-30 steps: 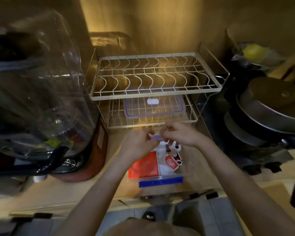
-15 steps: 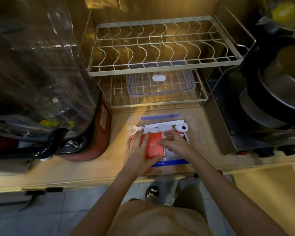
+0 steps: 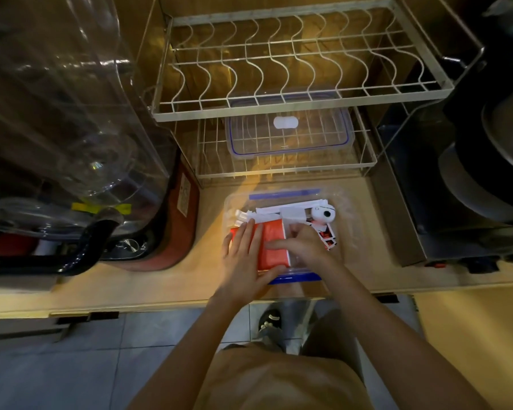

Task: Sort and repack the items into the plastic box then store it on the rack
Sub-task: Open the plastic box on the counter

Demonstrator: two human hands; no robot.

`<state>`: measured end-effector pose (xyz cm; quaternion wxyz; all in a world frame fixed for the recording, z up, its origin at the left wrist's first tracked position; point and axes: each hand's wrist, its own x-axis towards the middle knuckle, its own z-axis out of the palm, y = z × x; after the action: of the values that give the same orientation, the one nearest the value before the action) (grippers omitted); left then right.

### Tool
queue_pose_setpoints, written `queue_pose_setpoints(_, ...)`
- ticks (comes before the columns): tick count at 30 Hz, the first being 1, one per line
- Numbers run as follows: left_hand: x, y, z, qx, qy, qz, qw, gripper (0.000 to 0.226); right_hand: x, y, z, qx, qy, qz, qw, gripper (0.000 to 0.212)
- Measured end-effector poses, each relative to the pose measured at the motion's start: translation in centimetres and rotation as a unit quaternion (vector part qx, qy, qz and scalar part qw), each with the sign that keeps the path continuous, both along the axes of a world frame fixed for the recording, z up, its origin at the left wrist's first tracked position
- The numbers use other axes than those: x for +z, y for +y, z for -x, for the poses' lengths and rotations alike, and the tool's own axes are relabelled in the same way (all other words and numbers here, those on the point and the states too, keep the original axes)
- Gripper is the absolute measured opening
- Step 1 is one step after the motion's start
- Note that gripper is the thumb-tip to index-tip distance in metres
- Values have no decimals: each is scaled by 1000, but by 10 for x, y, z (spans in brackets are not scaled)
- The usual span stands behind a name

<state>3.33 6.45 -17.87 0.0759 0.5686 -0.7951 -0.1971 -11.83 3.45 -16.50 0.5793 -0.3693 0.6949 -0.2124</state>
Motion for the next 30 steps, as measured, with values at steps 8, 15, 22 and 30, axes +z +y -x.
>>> queue_pose_setpoints(8,0,-14,-17,12,-39,-3,999,109,50,-5,49,-154,-24,187,970,59)
queue_pose_setpoints(15,12,-21,-18,11,-62,-6,998,83,112,-9,120,-162,106,296,935,55)
queue_pose_setpoints(22,21,-8,20,-38,9,-71,997,51,115,-23,150,123,364,226,895,64)
queue_pose_setpoints(30,15,-11,10,-40,-120,-104,986,44,64,-50,144,272,296,60,913,50)
